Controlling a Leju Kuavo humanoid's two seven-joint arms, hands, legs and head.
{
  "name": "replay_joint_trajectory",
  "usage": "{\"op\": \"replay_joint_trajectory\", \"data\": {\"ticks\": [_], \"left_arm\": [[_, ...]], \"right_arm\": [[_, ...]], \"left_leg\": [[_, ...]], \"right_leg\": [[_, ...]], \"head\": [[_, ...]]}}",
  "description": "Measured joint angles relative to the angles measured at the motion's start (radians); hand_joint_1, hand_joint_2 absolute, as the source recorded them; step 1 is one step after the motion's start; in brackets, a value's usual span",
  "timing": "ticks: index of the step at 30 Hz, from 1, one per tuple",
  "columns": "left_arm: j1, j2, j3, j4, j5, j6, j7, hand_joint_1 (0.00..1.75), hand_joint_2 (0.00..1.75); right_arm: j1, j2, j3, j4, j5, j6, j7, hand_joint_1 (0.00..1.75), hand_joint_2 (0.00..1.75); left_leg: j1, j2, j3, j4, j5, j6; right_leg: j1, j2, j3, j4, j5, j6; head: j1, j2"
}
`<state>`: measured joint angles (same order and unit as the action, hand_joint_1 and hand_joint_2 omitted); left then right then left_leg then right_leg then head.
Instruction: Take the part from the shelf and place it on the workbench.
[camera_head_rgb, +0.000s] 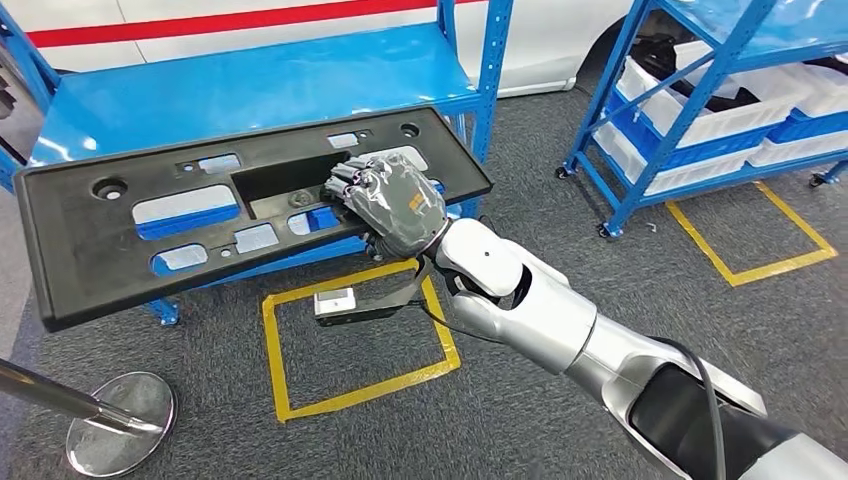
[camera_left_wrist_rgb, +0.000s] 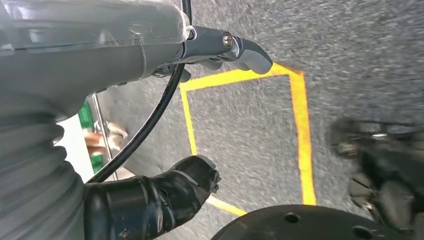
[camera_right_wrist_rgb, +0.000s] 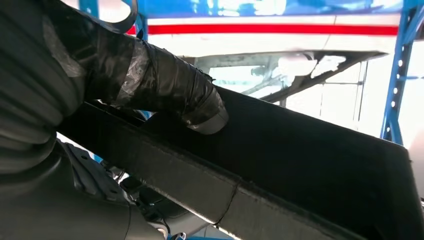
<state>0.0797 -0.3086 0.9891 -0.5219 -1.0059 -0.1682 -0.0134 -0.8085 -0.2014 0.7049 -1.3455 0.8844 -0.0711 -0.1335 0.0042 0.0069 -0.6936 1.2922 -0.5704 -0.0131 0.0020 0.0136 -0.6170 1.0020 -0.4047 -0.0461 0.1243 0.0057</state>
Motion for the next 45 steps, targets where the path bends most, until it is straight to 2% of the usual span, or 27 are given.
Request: {"op": "replay_joint_trajectory", "data": {"ticks": [1,3,5,6,8,9,11,13,14,16,18,20,21,23,25,26,28,29,30,32,33,35,37,39,40,43,45], "left_arm": [[-0.001,0.0,0.002,0.0,0.0,0.0,0.0,0.0,1.75],[-0.004,0.0,0.007,0.0,-0.001,0.0,-0.001,0.0,1.75],[-0.005,0.001,0.011,0.0,-0.001,0.0,-0.001,0.0,1.75],[-0.006,0.001,0.013,0.0,-0.001,0.0,-0.002,0.0,1.75],[-0.007,0.0,0.016,0.0,-0.001,-0.001,-0.002,0.0,1.75],[-0.008,-0.001,0.017,0.0,-0.001,-0.001,-0.002,0.0,1.75],[-0.009,-0.002,0.018,0.0,-0.001,-0.002,-0.002,0.0,1.75],[-0.009,-0.002,0.019,0.0,-0.002,-0.002,-0.002,0.0,1.75],[-0.009,-0.002,0.019,0.0,-0.003,-0.002,-0.002,0.0,1.75],[-0.009,-0.002,0.021,0.0,-0.007,-0.002,-0.002,0.0,1.75],[-0.012,-0.002,0.023,0.0,-0.01,-0.002,-0.004,0.0,1.75],[-0.014,-0.002,0.024,0.0,-0.014,-0.002,-0.006,0.0,1.75],[-0.015,-0.002,0.025,0.0,-0.016,-0.001,-0.007,0.0,1.75],[-0.016,-0.003,0.027,0.0,-0.025,0.001,-0.011,0.0,1.75],[-0.018,-0.002,0.032,0.001,-0.035,0.002,-0.015,0.0,1.75],[-0.018,-0.002,0.035,0.002,-0.04,0.003,-0.017,0.0,1.75],[-0.017,-0.001,0.042,0.005,-0.045,0.004,-0.019,0.0,1.75],[-0.017,-0.001,0.046,0.007,-0.047,0.005,-0.021,0.0,1.75],[-0.017,0.0,0.049,0.009,-0.048,0.006,-0.022,0.0,1.75],[-0.02,0.001,0.053,0.013,-0.051,0.008,-0.025,0.0,1.75],[-0.022,0.002,0.055,0.015,-0.052,0.009,-0.027,0.0,1.75],[-0.025,0.004,0.06,0.018,-0.055,0.01,-0.03,0.0,1.75],[-0.026,0.006,0.065,0.023,-0.058,0.011,-0.032,0.0,1.75],[-0.029,0.007,0.068,0.028,-0.059,0.012,-0.032,0.0,1.75],[-0.03,0.008,0.068,0.029,-0.059,0.013,-0.032,0.0,1.75],[-0.033,0.009,0.068,0.031,-0.06,0.013,-0.032,0.0,1.75],[-0.033,0.01,0.068,0.032,-0.06,0.013,-0.032,0.0,1.75]], "right_arm": [[0.0,0.0,0.003,0.003,0.0,0.0,0.0,1.75,1.75],[-0.001,0.001,0.008,0.006,-0.001,0.0,0.0,1.75,1.75],[-0.005,0.002,0.008,0.006,-0.001,0.0,0.0,1.75,1.75],[-0.008,0.003,0.009,0.007,-0.001,0.0,0.0,1.75,1.75],[-0.01,0.004,0.009,0.009,-0.001,0.0,0.0,1.75,1.75],[-0.011,0.004,0.009,0.011,-0.001,0.0,0.0,1.75,1.75],[-0.013,0.003,0.01,0.014,-0.001,0.001,0.0,1.75,1.75],[-0.014,0.004,0.011,0.016,-0.001,0.002,0.0,1.75,1.75],[-0.014,0.004,0.012,0.018,-0.002,0.002,0.0,1.75,1.75],[-0.014,0.004,0.015,0.022,-0.002,0.002,0.0,1.75,1.75],[-0.016,0.004,0.016,0.025,-0.002,0.003,0.0,1.75,1.75],[-0.024,0.005,0.016,0.025,-0.002,0.003,0.0,1.75,1.75],[-0.029,0.006,0.016,0.026,-0.003,0.003,0.0,1.75,1.75],[-0.035,0.007,0.017,0.027,-0.004,0.003,0.0,1.75,1.75],[-0.037,0.007,0.018,0.03,-0.005,0.006,-0.001,1.75,1.75],[-0.037,0.009,0.02,0.032,-0.005,0.008,-0.001,1.75,1.75],[-0.038,0.014,0.023,0.036,-0.006,0.011,-0.001,1.75,1.75],[-0.038,0.017,0.025,0.038,-0.007,0.012,-0.001,1.75,1.75],[-0.038,0.019,0.027,0.041,-0.007,0.012,-0.001,1.75,1.75],[-0.038,0.019,0.03,0.047,-0.007,0.012,-0.002,1.75,1.75],[-0.039,0.02,0.032,0.049,-0.007,0.013,-0.002,1.75,1.75],[-0.042,0.021,0.034,0.051,-0.007,0.013,-0.002,1.75,1.75],[-0.046,0.024,0.035,0.053,-0.007,0.014,-0.001,1.75,1.75],[-0.048,0.026,0.036,0.056,-0.007,0.014,-0.001,1.75,1.75],[-0.048,0.026,0.036,0.058,-0.007,0.014,-0.001,1.75,1.75],[-0.052,0.025,0.036,0.061,-0.007,0.015,-0.001,1.75,1.75],[-0.052,0.025,0.036,0.061,-0.007,0.015,-0.001,1.75,1.75]], "left_leg": [[0.0,-0.002,0.025,-0.01,0.027,0.001],[0.001,-0.029,0.117,-0.121,0.063,0.008],[0.002,-0.068,0.202,-0.252,0.045,0.016],[0.001,-0.077,0.22,-0.287,0.034,0.02],[0.002,-0.059,0.215,-0.298,0.044,0.029],[0.004,-0.046,0.208,-0.3,0.055,0.037],[0.009,-0.017,0.185,-0.303,0.08,0.054],[0.006,0.007,0.157,-0.301,0.103,0.059],[0.006,0.02,0.142,-0.298,0.112,0.058],[0.006,0.045,0.11,-0.289,0.128,0.054],[0.006,0.067,0.083,-0.277,0.14,0.048],[0.003,0.084,0.068,-0.269,0.15,0.037],[0.002,0.093,0.066,-0.268,0.156,0.03],[0.003,0.111,0.065,-0.274,0.173,0.017],[0.007,0.093,0.055,-0.266,0.159,0.004],[0.008,0.068,0.044,-0.239,0.126,-0.001],[0.009,0.015,0.011,-0.131,0.028,-0.005],[0.009,0.004,-0.003,-0.066,-0.01,-0.004],[0.009,0.0,-0.008,-0.018,-0.028,-0.003],[0.009,-0.004,0.028,-0.021,-0.001,0.002],[0.009,-0.014,0.07,-0.073,0.026,0.005],[0.01,-0.056,0.157,-0.207,0.048,0.013],[0.008,-0.081,0.195,-0.274,0.041,0.016],[0.009,-0.061,0.192,-0.284,0.053,0.021],[0.011,-0.047,0.187,-0.286,0.061,0.026],[0.014,-0.016,0.168,-0.291,0.083,0.046],[0.013,-0.013,0.165,-0.291,0.085,0.049]], "right_leg": [[0.0,0.01,-0.018,0.004,0.012,0.003],[-0.002,0.028,-0.05,0.015,0.033,0.01],[-0.001,0.044,-0.071,0.024,0.052,0.019],[-0.001,0.053,-0.077,0.024,0.063,0.024],[-0.001,0.07,-0.084,0.018,0.083,0.036],[-0.001,0.066,-0.092,0.024,0.072,0.04],[-0.003,0.033,-0.119,0.091,-0.008,0.05],[-0.009,0.0,-0.149,0.223,-0.111,0.062],[-0.014,-0.006,-0.159,0.288,-0.138,0.067],[-0.021,-0.012,-0.143,0.345,-0.125,0.075],[-0.025,-0.027,-0.058,0.265,-0.077,0.076],[-0.018,-0.062,0.049,0.116,-0.085,0.07],[-0.012,-0.075,0.082,0.062,-0.1,0.064],[-0.002,-0.072,0.094,0.019,-0.108,0.05],[-0.004,-0.057,0.078,0.011,-0.086,0.032],[-0.006,-0.05,0.066,0.007,-0.072,0.022],[-0.006,-0.03,0.039,0.006,-0.048,0.008],[-0.004,-0.019,0.023,0.008,-0.037,0.004],[-0.001,-0.007,0.009,0.011,-0.026,0.004],[0.001,0.017,-0.022,0.019,-0.008,0.006],[0.001,0.028,-0.035,0.024,-0.001,0.009],[0.001,0.049,-0.058,0.035,0.013,0.017],[-0.001,0.068,-0.071,0.037,0.032,0.027],[-0.002,0.085,-0.079,0.033,0.048,0.038],[0.0,0.076,-0.085,0.039,0.04,0.044],[0.001,0.021,-0.11,0.099,-0.039,0.057],[-0.001,0.014,-0.114,0.112,-0.053,0.058]], "head": [[0.0,0.0],[0.0,0.0],[0.0,0.0],[0.0,0.0],[0.0,0.0],[0.002,0.0],[0.006,0.0],[0.007,0.0],[0.008,0.0],[0.008,0.0],[0.008,0.0],[0.008,0.0],[0.007,0.0],[0.007,0.0],[0.008,0.0],[0.007,0.0],[0.007,0.0],[0.007,0.0],[0.007,0.0],[0.007,0.0],[0.007,0.0],[0.007,0.0],[0.007,0.0],[0.007,0.0],[0.009,0.0],[0.013,0.0],[0.013,0.0]]}}
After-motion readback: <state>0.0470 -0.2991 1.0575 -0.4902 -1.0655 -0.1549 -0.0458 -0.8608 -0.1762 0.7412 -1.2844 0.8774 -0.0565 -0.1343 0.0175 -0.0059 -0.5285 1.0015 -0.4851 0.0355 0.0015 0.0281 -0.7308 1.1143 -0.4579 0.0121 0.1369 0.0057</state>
